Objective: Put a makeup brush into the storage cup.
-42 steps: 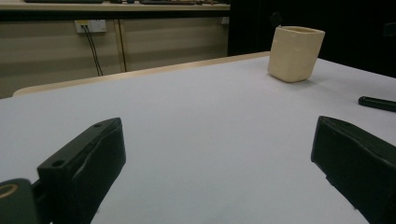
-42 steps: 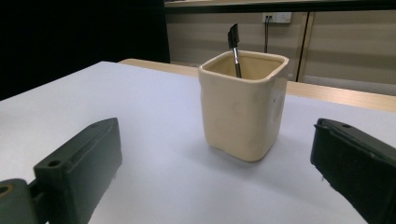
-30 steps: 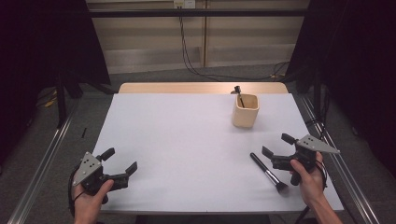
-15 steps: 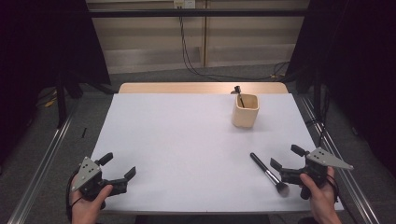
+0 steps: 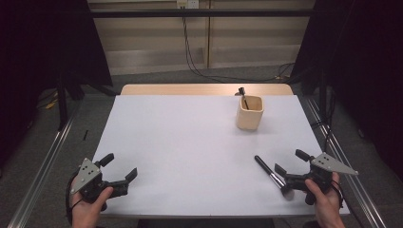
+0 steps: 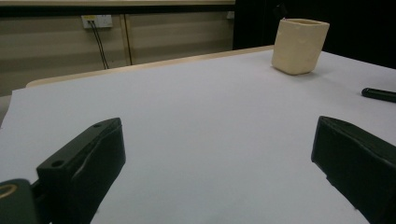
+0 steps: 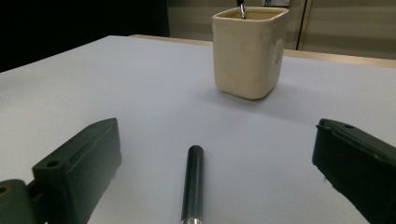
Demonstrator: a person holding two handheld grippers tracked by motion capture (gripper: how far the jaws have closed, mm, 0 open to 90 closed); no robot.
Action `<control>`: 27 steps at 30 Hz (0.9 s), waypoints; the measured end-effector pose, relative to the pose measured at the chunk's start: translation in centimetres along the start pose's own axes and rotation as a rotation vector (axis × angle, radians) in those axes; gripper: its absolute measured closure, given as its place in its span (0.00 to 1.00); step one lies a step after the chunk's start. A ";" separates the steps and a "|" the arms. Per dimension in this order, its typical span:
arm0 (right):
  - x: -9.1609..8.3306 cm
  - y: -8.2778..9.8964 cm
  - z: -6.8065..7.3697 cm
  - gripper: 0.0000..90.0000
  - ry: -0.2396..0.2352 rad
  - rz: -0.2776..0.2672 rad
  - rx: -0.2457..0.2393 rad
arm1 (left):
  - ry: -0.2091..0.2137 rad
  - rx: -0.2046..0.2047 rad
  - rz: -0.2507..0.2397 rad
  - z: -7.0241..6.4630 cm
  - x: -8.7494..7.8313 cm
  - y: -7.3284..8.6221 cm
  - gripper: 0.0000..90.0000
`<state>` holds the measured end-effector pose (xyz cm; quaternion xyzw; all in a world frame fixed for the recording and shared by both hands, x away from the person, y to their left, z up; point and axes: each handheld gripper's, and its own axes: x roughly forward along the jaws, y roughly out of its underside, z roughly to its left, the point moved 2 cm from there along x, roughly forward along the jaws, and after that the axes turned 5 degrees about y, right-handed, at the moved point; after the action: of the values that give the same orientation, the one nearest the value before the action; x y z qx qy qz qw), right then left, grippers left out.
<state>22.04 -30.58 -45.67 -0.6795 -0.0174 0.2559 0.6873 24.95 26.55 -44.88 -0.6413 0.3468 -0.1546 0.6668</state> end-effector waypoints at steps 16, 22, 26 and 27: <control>1.9 -1.6 0.8 0.01 -0.087 0.035 -0.009 | 0.007 0.008 -0.008 0.1 0.2 -0.2 0.03; 3.1 -2.7 1.1 0.01 -0.134 0.098 -0.047 | 0.024 0.018 -0.010 0.1 0.3 -0.2 0.03; 4.2 -3.1 1.1 0.01 -0.142 0.132 -0.072 | 0.021 0.014 -0.012 0.2 0.2 -0.2 0.03; 4.5 -3.0 1.0 0.01 -0.143 0.145 -0.077 | 0.020 0.014 -0.012 0.2 0.2 -0.2 0.03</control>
<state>26.54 -27.81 -44.17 -0.6849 -0.0272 0.3520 0.6374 25.25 26.55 -44.72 -0.6371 0.3483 -0.1676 0.6669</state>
